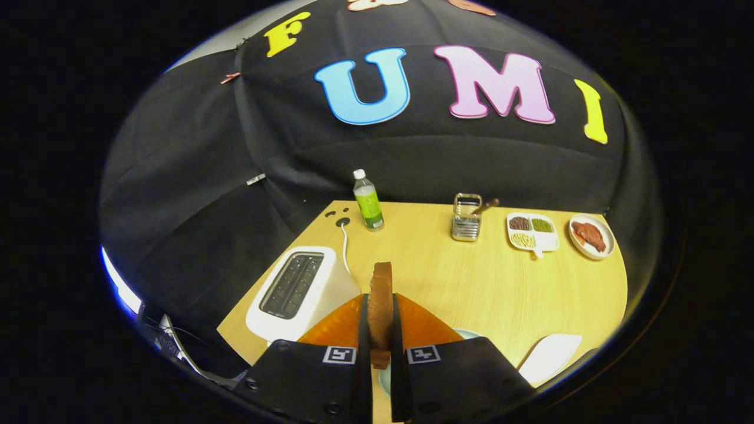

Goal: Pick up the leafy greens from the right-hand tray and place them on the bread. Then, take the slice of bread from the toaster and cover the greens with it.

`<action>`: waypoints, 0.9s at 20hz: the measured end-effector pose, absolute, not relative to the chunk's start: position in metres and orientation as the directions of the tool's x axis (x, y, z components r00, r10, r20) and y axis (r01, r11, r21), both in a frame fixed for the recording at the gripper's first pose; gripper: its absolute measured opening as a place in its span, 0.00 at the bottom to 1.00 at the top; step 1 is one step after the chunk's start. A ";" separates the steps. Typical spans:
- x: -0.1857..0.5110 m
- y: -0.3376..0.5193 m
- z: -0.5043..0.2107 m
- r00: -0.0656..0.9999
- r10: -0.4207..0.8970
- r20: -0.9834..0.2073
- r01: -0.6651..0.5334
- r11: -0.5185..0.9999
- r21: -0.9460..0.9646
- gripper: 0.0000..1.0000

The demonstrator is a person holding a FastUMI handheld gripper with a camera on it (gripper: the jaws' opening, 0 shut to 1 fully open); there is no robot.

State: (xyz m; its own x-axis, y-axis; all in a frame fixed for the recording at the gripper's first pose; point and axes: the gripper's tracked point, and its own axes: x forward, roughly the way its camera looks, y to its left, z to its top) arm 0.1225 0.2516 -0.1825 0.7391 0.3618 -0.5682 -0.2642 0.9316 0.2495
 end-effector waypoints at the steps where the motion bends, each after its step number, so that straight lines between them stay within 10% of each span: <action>1: 0.119 0.245 -0.191 0.734 0.354 -0.579 -0.248 0.934 0.256 0.16; 18: 0.089 0.178 -0.295 0.668 0.295 -0.683 -0.004 0.919 0.394 0.16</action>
